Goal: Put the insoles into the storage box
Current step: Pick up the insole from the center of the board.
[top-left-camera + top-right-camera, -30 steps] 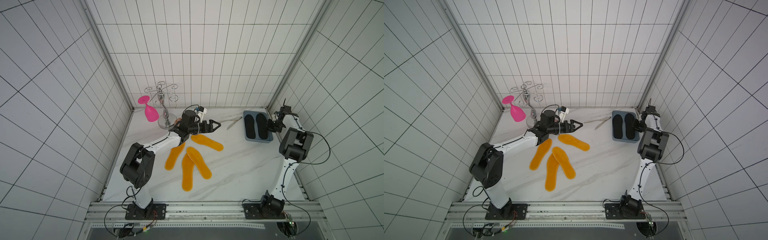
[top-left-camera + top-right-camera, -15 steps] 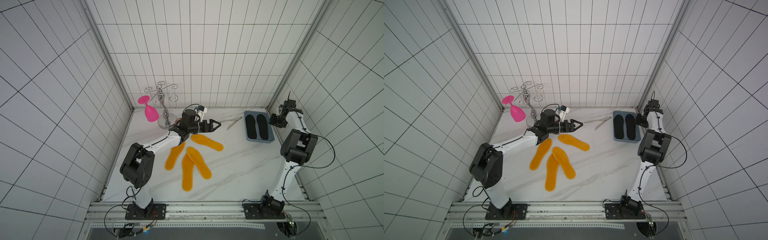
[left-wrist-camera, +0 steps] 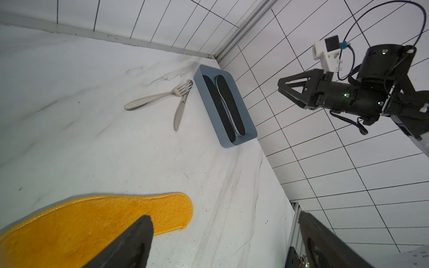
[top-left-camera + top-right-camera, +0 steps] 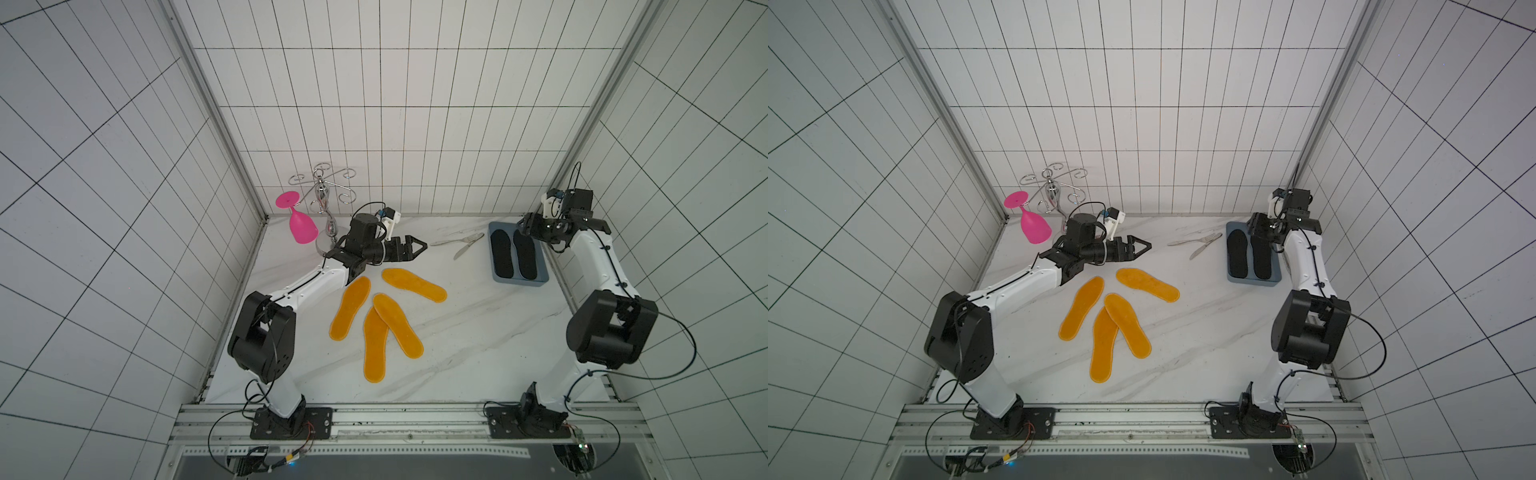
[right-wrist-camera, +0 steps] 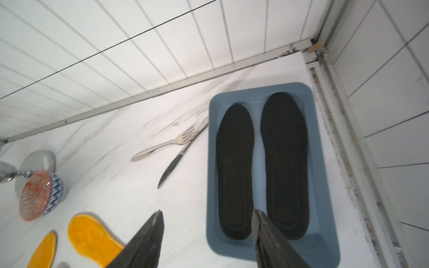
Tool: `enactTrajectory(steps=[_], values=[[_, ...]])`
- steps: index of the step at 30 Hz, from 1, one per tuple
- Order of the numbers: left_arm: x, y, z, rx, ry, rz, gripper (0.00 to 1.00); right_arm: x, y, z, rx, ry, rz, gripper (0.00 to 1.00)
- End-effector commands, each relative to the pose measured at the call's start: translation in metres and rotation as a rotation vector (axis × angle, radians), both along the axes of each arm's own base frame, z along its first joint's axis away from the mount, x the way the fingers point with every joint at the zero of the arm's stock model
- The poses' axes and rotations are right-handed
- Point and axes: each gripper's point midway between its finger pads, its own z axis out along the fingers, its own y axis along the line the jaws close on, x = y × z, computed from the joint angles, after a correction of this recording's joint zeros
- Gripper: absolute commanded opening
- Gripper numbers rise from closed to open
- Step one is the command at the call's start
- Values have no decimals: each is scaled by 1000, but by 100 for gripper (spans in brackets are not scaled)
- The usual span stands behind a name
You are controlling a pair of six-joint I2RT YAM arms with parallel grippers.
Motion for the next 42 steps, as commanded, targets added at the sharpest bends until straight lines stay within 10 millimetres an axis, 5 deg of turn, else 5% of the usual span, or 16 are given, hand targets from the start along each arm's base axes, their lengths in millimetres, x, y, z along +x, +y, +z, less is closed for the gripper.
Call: enactTrajectory(steps=[1,5,12,20,23,33,42], values=[[-13,13,0,50,-13,0,99,-16,31,5,78,-25,79,69],[-22,26,-10,80,13,11,99,-47,57,7,96,-32,118,99],[-34,42,-16,131,25,29,99,-90,85,-4,123,6,161,99],[-44,56,-31,203,57,53,99,-116,105,-19,138,53,204,99],[-47,80,-51,315,128,126,97,-123,116,-23,127,71,239,99],[-60,220,-136,769,306,480,79,-149,146,-45,26,132,353,99],[-50,222,-180,813,380,452,69,-153,157,-47,21,139,386,99]])
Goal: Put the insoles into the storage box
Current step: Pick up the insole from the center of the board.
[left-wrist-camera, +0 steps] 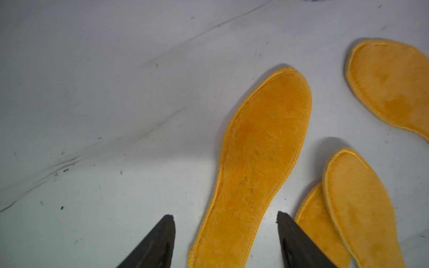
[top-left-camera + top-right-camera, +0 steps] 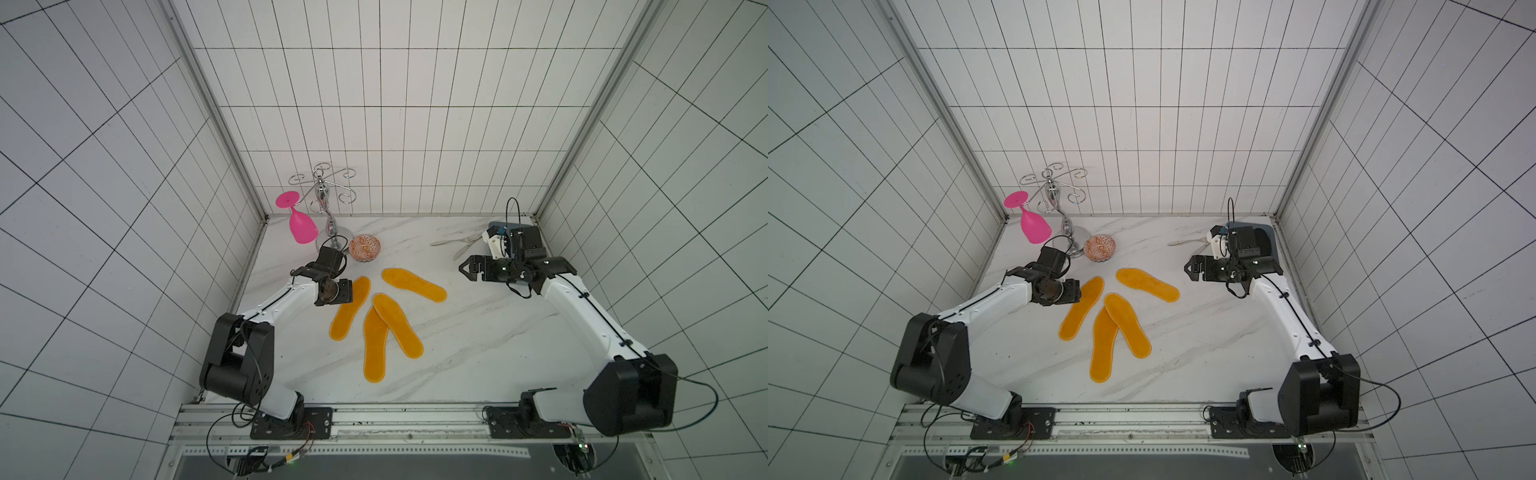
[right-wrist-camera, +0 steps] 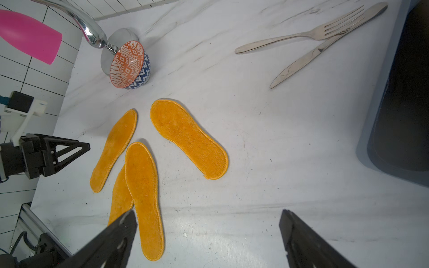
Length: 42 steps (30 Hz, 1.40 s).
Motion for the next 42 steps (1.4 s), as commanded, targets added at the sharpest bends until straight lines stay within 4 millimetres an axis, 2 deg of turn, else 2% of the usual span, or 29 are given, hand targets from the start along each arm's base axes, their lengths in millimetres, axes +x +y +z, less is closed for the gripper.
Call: enactTrajectory(steps=[1,10,16,17,22,26,29,30,35,38,42], values=[[12,1,-8,29,-4,-14,69,-8,0,-10,-23,22,10,99],[16,-5,-34,28,65,-41,57,-14,7,-12,-1,39,22,99],[2,-7,-55,57,162,-62,49,-16,13,-15,16,50,32,99],[1,-9,-57,47,172,-61,45,-16,14,-16,15,53,33,99],[-4,-16,-66,39,243,-81,41,-17,17,-19,17,65,38,99],[-10,-20,-73,31,290,-91,24,-17,18,-21,18,66,37,99],[-17,-21,-77,42,316,-102,4,-17,18,-21,21,64,30,99],[-18,-21,-77,46,315,-103,0,-17,18,-21,24,64,28,99],[-15,-21,-65,37,277,-95,0,-15,20,-20,38,66,24,99],[-6,-25,-44,7,212,-76,0,-13,22,-17,52,64,23,99],[11,-31,-7,-56,95,-28,0,-10,30,-7,115,56,17,99]])
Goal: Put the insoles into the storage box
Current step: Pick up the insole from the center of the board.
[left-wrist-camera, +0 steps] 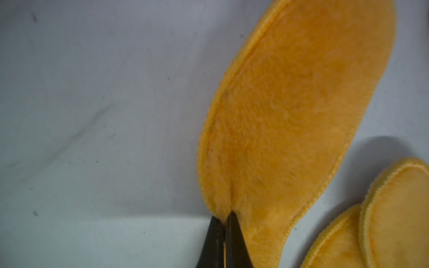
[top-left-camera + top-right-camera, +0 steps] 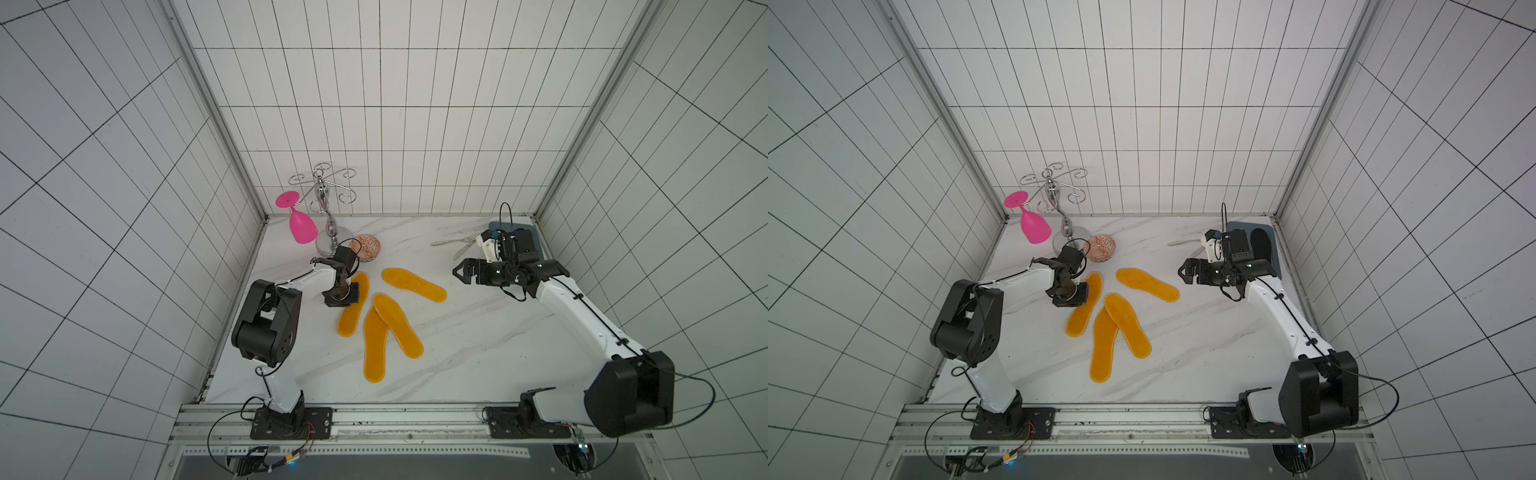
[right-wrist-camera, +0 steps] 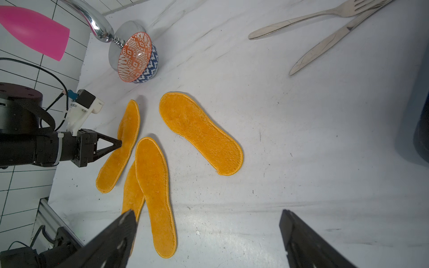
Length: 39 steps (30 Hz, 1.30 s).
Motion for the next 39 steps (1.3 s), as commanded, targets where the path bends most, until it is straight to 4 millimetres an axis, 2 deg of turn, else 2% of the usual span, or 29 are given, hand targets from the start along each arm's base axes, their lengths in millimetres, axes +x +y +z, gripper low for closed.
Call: enactTrajectory(steps=[1,8,14,19,22,25,31,36,39], values=[[12,-8,38,-81,-106,53,0,0,14,5,83,10,4,99],[27,-25,91,-202,-211,110,0,7,46,31,329,4,-7,99],[31,-67,143,-359,-296,141,0,2,97,49,453,-36,68,92],[31,-107,170,-440,-332,119,0,-6,138,52,484,-69,151,82],[29,-126,179,-470,-334,92,0,-9,155,46,492,-53,186,72],[26,-135,183,-481,-345,76,0,-9,164,40,486,-42,204,64],[24,-139,187,-491,-353,63,0,-8,172,32,475,-18,219,43],[22,-140,189,-508,-352,58,0,-10,173,30,486,-8,231,32],[21,-142,190,-517,-351,52,0,-13,176,34,508,-14,257,31]])
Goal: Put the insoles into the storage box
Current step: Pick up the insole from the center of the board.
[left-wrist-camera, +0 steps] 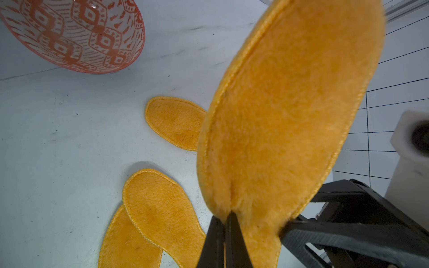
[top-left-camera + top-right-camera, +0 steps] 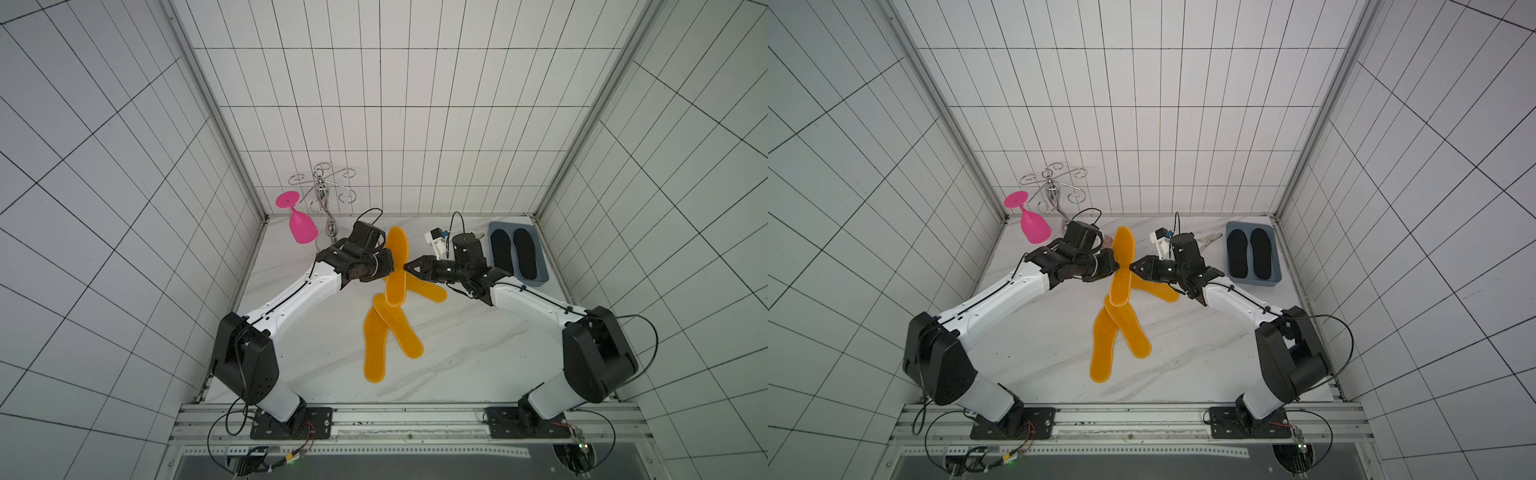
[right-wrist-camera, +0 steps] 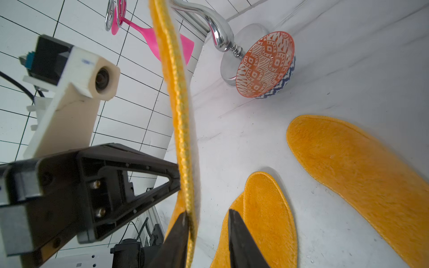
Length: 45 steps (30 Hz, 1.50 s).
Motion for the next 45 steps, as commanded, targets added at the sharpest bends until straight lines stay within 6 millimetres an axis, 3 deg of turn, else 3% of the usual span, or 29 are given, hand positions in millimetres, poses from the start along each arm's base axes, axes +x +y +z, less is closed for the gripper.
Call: enactTrajectory(steps=[1,3,12,15,21,27,30,34,37,45], values=[[2,-7,19,-47,-47,-16,0,-1,10,19,62,-43,44,31],[1,-8,21,-53,-50,-26,0,-3,13,22,84,-47,64,29],[-3,-14,28,-84,-51,-61,2,-8,13,24,75,-54,87,6],[-5,-16,33,-104,-61,-71,13,-8,11,27,62,-66,88,0],[-12,-19,49,-149,-115,-110,53,-10,3,32,36,-86,90,0],[-13,-13,70,-205,-207,-140,74,-7,-13,36,41,-91,75,0],[-12,-10,77,-227,-263,-157,81,-7,-22,40,49,-91,75,0],[-11,-9,85,-246,-325,-175,83,-2,-38,43,45,-91,46,0],[-13,-15,91,-283,-353,-206,91,-1,-48,45,40,-82,40,0],[-10,-37,96,-356,-385,-264,96,10,-83,44,14,-47,2,0]])
